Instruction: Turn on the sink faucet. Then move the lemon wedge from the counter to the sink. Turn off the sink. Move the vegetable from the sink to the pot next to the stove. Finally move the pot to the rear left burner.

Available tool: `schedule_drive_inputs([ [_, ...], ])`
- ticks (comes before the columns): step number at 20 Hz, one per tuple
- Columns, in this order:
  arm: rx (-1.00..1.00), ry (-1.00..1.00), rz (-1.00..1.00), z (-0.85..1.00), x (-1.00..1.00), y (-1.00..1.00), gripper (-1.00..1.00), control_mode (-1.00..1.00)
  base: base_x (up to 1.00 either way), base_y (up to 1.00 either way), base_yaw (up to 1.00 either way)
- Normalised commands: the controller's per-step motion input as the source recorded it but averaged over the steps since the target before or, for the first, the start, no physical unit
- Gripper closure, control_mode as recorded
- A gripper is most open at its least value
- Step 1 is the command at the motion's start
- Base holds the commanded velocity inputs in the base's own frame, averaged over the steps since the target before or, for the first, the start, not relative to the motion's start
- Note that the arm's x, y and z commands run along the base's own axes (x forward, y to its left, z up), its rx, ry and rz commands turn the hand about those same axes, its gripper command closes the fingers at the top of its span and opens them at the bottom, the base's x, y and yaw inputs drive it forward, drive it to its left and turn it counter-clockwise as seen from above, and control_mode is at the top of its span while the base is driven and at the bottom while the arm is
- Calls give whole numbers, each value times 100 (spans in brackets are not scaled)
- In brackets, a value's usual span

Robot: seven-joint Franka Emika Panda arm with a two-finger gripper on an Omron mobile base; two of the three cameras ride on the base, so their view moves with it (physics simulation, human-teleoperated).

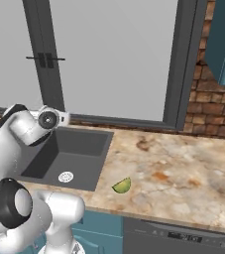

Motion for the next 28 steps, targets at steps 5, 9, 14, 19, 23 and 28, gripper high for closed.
schedule_drive_inputs([
  [5,-4,51,0,0,-16,-61,-100,-100,0,0,0],
  [9,-3,42,0,1,-30,-59,-100,-100,0,0,0],
  [14,0,24,-6,-47,-57,-57,-100,-100,0,0,0],
  [19,4,9,-15,-58,-67,-64,-100,-100,0,0,0],
  [23,3,15,-22,-50,-40,-67,-100,-100,0,0,0],
  [28,2,11,-13,-31,-5,-59,-100,-100,0,0,0],
])
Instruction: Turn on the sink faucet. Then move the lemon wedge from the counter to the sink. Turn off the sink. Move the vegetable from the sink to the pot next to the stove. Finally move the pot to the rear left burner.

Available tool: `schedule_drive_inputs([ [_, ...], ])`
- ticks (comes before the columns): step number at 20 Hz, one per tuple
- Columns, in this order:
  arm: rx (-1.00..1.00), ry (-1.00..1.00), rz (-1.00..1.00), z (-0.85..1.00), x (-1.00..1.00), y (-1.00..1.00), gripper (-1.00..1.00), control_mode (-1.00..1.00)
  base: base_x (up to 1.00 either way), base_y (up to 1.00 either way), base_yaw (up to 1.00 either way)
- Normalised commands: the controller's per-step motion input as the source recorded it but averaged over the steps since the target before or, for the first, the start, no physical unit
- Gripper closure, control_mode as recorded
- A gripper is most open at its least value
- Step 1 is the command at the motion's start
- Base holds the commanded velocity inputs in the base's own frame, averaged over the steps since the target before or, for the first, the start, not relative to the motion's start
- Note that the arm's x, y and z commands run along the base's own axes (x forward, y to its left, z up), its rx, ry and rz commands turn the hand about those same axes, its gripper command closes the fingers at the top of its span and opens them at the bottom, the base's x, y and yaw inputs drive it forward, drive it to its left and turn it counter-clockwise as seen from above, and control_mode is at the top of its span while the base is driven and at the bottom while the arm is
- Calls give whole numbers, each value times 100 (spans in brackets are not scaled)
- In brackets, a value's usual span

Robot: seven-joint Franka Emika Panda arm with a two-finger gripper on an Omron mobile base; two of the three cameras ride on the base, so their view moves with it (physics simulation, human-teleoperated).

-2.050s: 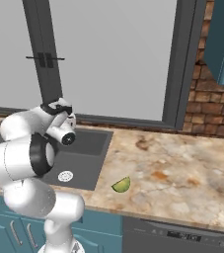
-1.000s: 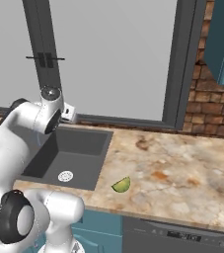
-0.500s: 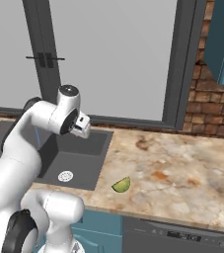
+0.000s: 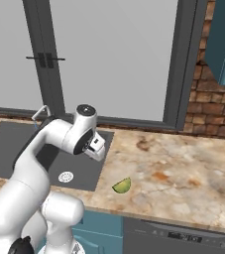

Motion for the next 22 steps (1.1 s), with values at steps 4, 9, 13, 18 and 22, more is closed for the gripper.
schedule_drive_inputs([
  [4,5,10,-8,-27,0,-65,-100,-100,0,0,0],
  [9,1,19,-14,-4,0,-54,-100,-100,0,0,0],
  [13,0,19,-11,-13,0,-54,-100,-100,0,0,0],
  [18,0,16,-10,-15,-7,-51,-100,-100,0,0,0],
  [22,2,3,-4,-24,-37,-40,-100,-100,0,0,0],
])
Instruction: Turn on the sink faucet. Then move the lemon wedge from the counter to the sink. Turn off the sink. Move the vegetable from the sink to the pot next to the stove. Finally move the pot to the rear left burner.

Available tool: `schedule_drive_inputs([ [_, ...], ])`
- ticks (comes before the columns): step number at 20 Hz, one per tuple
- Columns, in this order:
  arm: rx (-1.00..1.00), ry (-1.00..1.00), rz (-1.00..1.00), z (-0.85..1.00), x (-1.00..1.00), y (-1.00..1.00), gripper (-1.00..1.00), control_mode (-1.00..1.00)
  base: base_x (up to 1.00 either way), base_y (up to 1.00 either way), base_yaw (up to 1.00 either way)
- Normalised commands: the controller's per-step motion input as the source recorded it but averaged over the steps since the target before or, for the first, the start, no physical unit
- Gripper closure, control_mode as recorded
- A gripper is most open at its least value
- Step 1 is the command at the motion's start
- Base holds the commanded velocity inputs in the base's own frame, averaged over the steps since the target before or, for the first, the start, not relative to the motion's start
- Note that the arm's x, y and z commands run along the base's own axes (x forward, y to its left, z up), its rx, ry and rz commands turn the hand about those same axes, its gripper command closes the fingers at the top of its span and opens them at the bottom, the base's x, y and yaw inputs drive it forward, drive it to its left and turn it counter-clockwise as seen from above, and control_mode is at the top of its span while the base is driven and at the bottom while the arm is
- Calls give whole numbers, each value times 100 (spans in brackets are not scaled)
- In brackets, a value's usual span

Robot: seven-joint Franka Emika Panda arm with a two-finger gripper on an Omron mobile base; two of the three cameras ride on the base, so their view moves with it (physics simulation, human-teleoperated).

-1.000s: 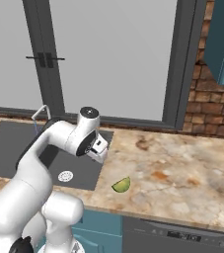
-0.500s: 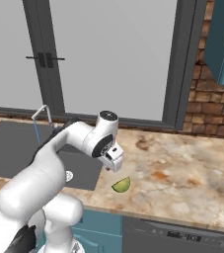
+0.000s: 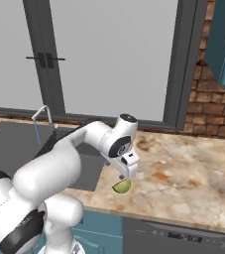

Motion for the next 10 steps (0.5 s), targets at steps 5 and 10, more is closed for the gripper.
schedule_drive_inputs([
  [5,0,1,-4,-34,-29,-13,-100,-100,0,0,0],
  [10,-2,1,-3,-30,6,0,-100,-100,0,0,0],
])
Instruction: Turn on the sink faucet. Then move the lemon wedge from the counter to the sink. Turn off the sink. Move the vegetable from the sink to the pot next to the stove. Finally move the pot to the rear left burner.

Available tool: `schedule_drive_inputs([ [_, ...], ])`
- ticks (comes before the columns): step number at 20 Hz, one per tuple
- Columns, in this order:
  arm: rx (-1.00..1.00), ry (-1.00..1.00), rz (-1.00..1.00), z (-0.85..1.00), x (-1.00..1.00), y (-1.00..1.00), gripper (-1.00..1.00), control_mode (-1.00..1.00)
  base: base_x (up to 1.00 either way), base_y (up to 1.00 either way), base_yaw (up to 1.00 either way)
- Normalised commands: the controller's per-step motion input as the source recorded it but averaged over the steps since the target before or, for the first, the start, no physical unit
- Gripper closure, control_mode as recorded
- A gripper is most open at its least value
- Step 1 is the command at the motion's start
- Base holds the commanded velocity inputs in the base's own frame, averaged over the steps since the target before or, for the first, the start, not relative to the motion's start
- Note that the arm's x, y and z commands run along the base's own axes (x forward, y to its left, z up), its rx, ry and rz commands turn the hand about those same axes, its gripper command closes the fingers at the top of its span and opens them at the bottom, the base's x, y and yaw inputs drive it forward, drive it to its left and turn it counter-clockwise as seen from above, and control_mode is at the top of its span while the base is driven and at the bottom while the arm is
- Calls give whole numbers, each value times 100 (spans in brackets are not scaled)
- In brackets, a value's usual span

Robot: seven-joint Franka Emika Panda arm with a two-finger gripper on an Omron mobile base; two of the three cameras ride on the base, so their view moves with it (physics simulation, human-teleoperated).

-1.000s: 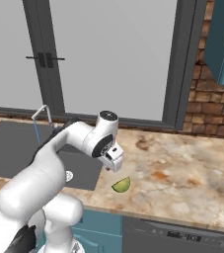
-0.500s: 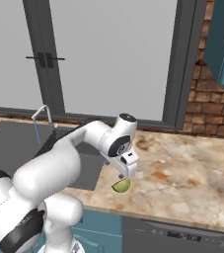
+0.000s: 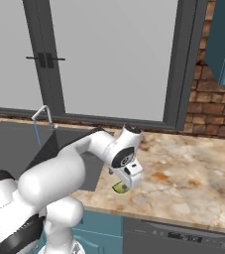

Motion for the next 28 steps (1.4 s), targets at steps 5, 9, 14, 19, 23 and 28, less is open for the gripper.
schedule_drive_inputs([
  [5,0,6,-1,-32,11,-4,-100,-100,0,0,0],
  [9,0,8,-2,-33,3,-11,-100,-100,0,0,0],
  [14,0,5,-2,-25,3,-16,-100,-100,0,0,0],
  [19,0,0,0,-16,9,-17,-100,-100,0,0,0],
  [23,0,0,0,-3,4,-9,-100,-100,0,0,0],
  [28,0,0,0,-2,0,-1,-100,-100,0,0,0],
])
